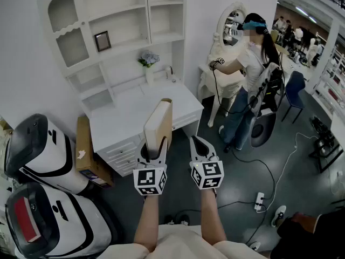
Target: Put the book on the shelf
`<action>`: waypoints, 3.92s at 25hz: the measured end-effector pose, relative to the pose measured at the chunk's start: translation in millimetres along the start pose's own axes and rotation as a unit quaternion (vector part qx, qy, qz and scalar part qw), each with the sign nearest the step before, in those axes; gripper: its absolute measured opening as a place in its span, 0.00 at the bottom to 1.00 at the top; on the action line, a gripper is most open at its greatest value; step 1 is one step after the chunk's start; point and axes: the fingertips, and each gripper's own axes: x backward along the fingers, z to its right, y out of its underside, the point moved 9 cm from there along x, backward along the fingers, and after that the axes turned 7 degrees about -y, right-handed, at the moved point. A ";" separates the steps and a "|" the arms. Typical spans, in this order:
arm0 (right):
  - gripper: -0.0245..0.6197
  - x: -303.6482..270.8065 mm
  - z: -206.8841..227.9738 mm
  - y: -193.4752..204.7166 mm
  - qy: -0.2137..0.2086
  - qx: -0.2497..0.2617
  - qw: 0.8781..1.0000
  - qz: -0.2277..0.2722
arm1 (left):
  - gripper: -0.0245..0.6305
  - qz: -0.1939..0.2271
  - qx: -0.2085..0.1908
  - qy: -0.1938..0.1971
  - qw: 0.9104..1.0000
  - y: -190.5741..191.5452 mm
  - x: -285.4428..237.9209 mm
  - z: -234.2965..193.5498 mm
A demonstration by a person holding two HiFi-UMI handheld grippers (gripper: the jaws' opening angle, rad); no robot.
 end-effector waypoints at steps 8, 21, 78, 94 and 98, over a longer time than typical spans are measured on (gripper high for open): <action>0.08 0.5 -0.6 -1.1 -0.014 0.008 1.000 0.001 | 0.37 0.003 -0.002 -0.004 1.000 -0.1 2.0 7.3; 0.08 19.9 21.9 7.9 -0.027 0.000 0.999 0.018 | 0.37 0.005 0.003 -0.028 1.000 7.9 5.4 27.1; 0.08 -485.6 264.1 20.4 -0.030 -0.025 0.999 0.020 | 0.37 0.020 -0.003 -0.035 0.999 89.5 -515.6 -149.2; 0.08 -586.4 342.4 -25.8 -0.117 -0.007 0.993 0.013 | 0.37 0.034 -0.021 -0.094 0.995 56.1 -641.1 -105.5; 0.08 -602.7 355.9 -29.6 -0.132 -0.017 0.991 0.016 | 0.37 0.031 -0.030 -0.115 0.992 48.9 -660.4 -97.9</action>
